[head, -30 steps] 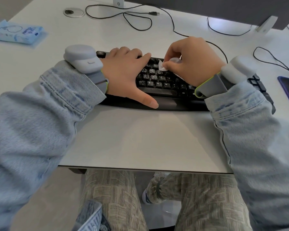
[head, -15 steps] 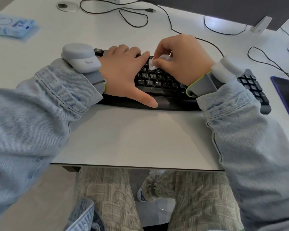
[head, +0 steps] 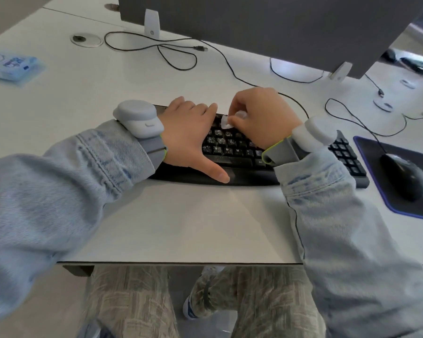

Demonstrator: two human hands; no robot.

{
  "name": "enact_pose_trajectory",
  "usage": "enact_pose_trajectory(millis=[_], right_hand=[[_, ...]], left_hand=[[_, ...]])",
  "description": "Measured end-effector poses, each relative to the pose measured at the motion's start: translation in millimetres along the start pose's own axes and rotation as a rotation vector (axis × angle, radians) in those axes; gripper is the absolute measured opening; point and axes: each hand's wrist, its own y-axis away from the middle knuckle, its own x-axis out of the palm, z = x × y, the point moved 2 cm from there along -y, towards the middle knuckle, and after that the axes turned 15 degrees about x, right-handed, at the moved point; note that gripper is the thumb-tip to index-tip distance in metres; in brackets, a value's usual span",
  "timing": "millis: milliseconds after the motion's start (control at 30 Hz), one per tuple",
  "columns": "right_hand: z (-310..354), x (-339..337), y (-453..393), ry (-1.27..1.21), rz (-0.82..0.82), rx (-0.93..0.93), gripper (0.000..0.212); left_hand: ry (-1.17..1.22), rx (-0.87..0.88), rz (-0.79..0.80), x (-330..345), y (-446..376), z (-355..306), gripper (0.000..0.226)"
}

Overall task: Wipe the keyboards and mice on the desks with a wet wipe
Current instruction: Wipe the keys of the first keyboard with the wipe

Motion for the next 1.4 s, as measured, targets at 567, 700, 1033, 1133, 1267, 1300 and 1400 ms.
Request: enact_pose_trajectory(millis=[567, 700, 1033, 1133, 1267, 1300, 1400], right_hand=[[-53.6, -18.3, 17.8, -0.082, -0.002, 0.141, 0.01], [-53.1, -5.8, 19.9, -0.086, 0.018, 0.123, 0.009], [-52.2, -1.7, 19.2, -0.148, -0.059, 0.136, 0.009], [-54.5, -3.3, 19.5, -0.205, -0.121, 0.16, 0.01], [-47.0, 0.6, 22.7, -0.154, -0.009, 0.094, 0.008], [-48.3, 0.2, 22.1, -0.131, -0.014, 0.1, 0.008], [-54.1, -2.4, 21.4, -0.096, -0.06, 0.143, 0.01]], left_hand=[[0.019, 0.008, 0.015, 0.8, -33.6, -39.0, 0.155], [-0.012, 0.026, 0.031, 0.3, -18.9, -30.4, 0.156], [-0.084, 0.03, -0.037, 9.7, -12.3, -34.5, 0.155], [-0.096, 0.026, -0.059, 10.0, -12.9, -34.3, 0.154], [-0.091, 0.016, -0.069, 9.3, -13.1, -35.1, 0.152], [-0.089, 0.013, -0.07, 9.0, -13.5, -35.7, 0.152], [-0.089, 0.009, -0.069, 7.5, -14.3, -37.8, 0.153]])
